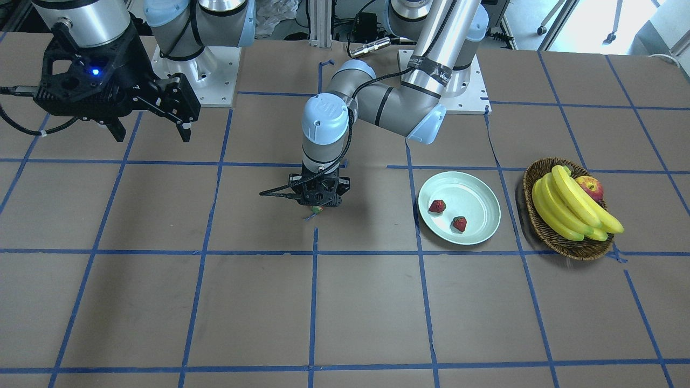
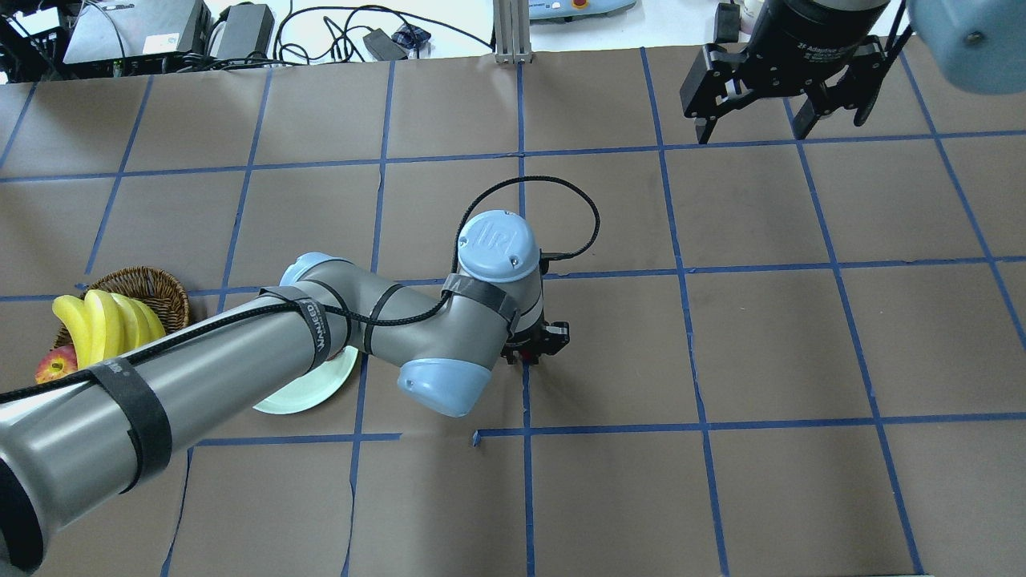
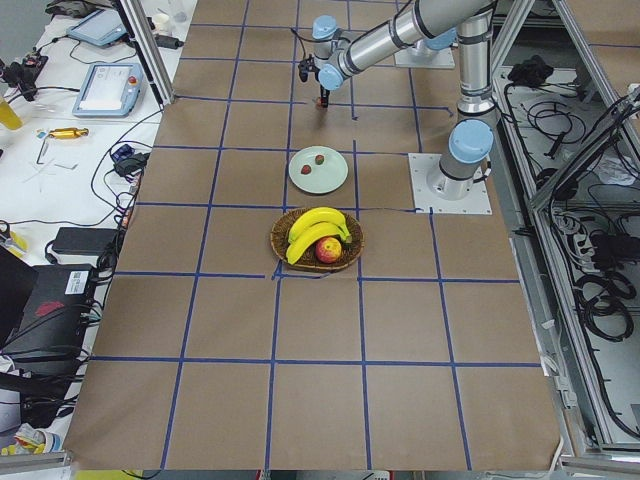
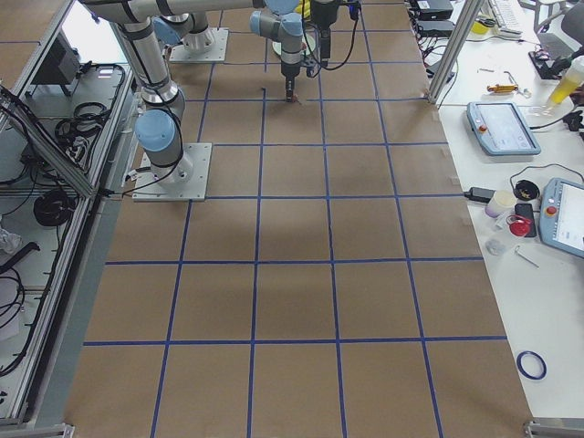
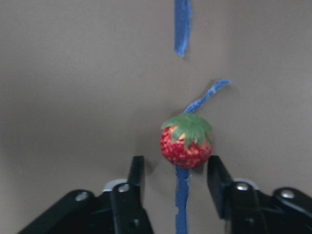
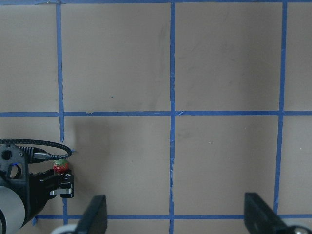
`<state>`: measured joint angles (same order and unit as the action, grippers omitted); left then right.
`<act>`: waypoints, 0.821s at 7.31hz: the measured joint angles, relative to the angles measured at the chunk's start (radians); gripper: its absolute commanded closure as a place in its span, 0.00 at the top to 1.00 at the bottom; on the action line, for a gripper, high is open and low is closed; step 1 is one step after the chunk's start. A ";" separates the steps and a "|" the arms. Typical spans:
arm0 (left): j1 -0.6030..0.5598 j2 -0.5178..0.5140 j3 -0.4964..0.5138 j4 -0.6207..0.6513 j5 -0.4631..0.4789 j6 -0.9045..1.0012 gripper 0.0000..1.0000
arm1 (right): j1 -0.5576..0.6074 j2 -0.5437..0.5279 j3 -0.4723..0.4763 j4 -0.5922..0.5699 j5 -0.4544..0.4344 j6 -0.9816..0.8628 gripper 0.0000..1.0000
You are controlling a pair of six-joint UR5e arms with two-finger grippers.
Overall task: Collect all strawberries into plate
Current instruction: 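Reach the left gripper to the farthest strawberry and grasp it, then carry the strawberry onto the plate and release it with the left gripper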
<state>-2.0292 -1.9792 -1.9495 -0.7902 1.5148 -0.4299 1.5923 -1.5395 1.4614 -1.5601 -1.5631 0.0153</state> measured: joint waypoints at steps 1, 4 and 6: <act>0.002 0.010 0.002 0.003 0.003 0.020 0.00 | 0.000 0.000 0.000 0.000 0.000 0.000 1.00; 0.070 0.071 -0.008 -0.032 0.094 0.162 0.00 | 0.000 0.001 -0.001 -0.001 0.001 0.000 1.00; 0.169 0.145 -0.023 -0.204 0.170 0.321 0.04 | 0.000 0.003 -0.001 -0.002 0.002 0.000 1.00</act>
<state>-1.8601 -1.8340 -1.9721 -0.9939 1.6848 -0.1090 1.5922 -1.5368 1.4602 -1.5616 -1.5616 0.0153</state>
